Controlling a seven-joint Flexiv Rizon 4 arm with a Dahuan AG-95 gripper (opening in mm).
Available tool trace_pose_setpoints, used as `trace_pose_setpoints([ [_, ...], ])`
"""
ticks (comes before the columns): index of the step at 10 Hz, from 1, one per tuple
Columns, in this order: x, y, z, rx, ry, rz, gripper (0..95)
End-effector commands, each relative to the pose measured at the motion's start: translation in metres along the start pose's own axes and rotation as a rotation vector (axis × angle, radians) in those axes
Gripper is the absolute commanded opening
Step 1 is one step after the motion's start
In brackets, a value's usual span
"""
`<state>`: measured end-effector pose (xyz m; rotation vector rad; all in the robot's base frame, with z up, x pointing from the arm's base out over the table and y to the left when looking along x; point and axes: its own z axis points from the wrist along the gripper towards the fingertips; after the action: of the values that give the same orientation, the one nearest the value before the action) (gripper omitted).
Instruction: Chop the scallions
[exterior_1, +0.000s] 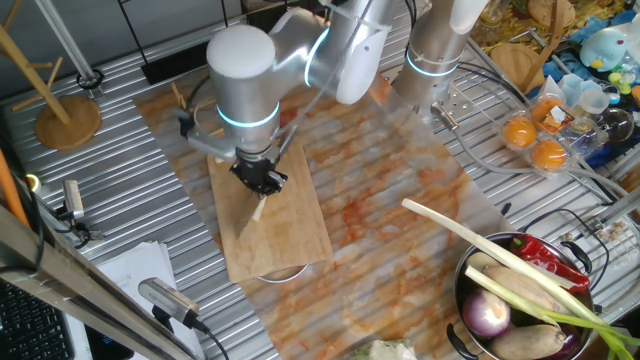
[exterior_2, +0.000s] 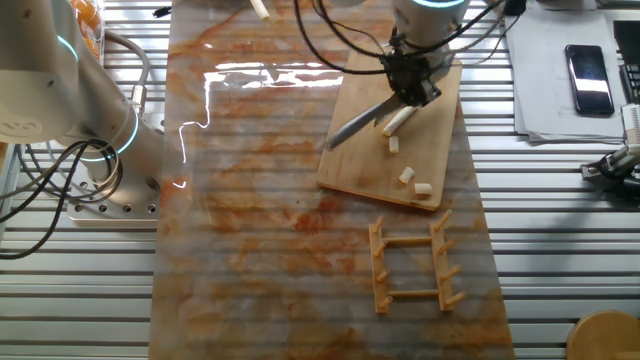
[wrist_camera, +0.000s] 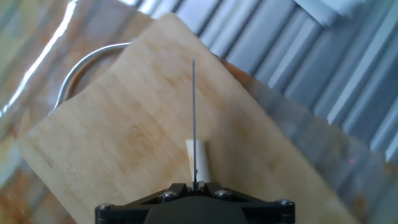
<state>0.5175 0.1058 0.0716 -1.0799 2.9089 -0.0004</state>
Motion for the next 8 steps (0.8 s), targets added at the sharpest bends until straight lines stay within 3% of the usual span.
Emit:
trace_pose_setpoints([
  [1, -0.0142, -0.0012, 0.0027, 0.018, 0.018, -0.235, 0.0],
  [3, -0.0152, -0.0033, 0.0056, 0.025, 0.042, -0.356, 0.0],
  [4, -0.0153, -0.0043, 0.0069, 0.017, 0.067, -0.388, 0.0],
  [6, -0.0151, -0.0049, 0.0079, -0.012, 0.08, -0.442, 0.0],
  [8, -0.0134, 0.0005, 0.0006, -0.034, 0.098, -0.423, 0.0],
])
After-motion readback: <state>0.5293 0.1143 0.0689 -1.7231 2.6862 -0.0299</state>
